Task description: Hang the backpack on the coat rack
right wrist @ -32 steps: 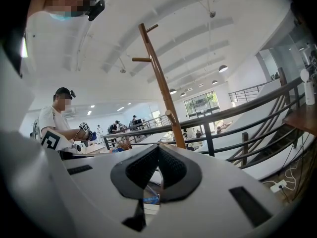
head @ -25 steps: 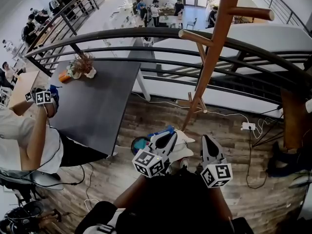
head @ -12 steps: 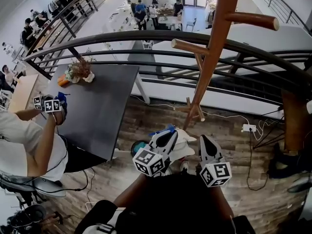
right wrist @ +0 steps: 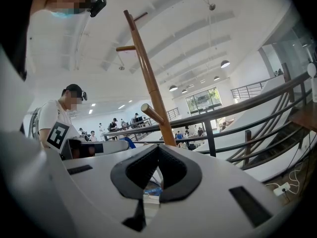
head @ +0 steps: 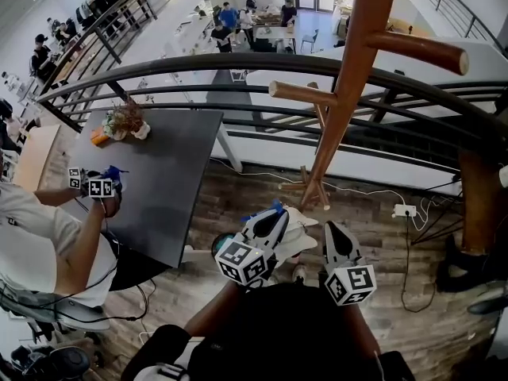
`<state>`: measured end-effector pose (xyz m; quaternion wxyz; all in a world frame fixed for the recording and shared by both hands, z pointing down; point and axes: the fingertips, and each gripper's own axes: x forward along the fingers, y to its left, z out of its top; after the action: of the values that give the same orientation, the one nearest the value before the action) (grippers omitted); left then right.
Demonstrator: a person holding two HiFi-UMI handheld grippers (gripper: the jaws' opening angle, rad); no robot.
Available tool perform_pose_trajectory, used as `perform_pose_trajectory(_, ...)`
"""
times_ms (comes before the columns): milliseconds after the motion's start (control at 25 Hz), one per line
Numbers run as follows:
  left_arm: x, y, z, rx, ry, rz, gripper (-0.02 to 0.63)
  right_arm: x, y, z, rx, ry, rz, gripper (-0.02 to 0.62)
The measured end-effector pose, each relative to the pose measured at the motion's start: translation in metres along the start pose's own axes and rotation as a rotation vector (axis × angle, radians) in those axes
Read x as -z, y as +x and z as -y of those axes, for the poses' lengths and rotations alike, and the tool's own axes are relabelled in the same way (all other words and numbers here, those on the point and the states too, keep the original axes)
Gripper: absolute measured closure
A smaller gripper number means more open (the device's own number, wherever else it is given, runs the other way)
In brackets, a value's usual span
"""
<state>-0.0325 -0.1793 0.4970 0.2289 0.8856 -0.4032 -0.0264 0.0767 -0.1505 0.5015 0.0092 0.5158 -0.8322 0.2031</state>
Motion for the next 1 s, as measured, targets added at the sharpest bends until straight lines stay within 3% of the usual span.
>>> perform_pose_trajectory(1000, -0.005, 0.021, -0.018, 0.007, -0.003, -0.025, 0.592, 0.008, 0.013, -0.002, -0.006, 0.021, -0.031, 0.583)
